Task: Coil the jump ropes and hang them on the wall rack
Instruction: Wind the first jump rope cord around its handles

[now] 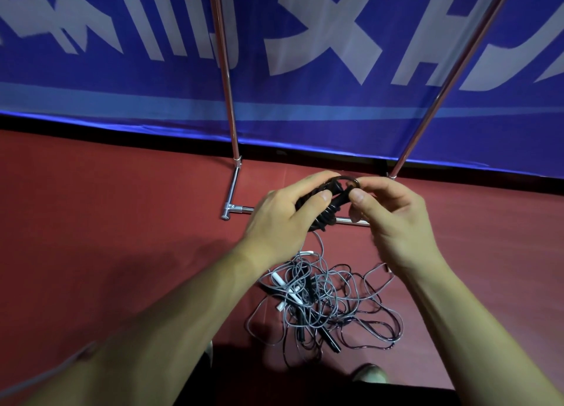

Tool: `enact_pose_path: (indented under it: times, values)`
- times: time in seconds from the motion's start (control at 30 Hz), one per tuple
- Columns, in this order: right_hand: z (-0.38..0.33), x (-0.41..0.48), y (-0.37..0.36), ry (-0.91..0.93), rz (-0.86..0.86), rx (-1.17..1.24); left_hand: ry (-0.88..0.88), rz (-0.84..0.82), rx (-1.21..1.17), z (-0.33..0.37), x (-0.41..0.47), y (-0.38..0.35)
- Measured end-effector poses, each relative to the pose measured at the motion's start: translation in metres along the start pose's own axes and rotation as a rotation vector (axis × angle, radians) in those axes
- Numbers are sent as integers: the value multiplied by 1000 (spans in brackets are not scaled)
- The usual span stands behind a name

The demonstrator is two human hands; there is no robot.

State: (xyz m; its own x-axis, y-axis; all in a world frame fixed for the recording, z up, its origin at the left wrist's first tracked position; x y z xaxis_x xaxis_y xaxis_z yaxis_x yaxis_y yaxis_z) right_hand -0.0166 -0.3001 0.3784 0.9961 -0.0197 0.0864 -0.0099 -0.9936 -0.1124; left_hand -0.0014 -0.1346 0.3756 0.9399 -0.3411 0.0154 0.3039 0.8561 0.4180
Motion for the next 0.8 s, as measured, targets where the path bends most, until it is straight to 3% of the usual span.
enact_pose_path:
  times: [0.37, 0.8]
  values:
    - [5, 3, -1, -1, 21, 153, -3, 33, -39, 4, -1, -4]
    - [-21, -5, -1, 132, 81, -116, -11, 24, -114, 6, -2, -8]
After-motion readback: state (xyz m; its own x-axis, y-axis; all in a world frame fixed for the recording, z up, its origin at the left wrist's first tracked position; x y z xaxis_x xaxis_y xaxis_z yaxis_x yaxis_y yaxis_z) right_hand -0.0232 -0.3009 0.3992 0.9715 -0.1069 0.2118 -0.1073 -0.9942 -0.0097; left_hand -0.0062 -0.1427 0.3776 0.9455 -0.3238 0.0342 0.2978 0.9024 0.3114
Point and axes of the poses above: each hand's wrist, its own x-axis towards the middle knuckle, its own y-axis out of the back of the hand, z = x × y, the point moved 8 cm from there along x, towards the middle knuckle, and after that the axes turned 4 degrees about -z, right-handed, at the moved point
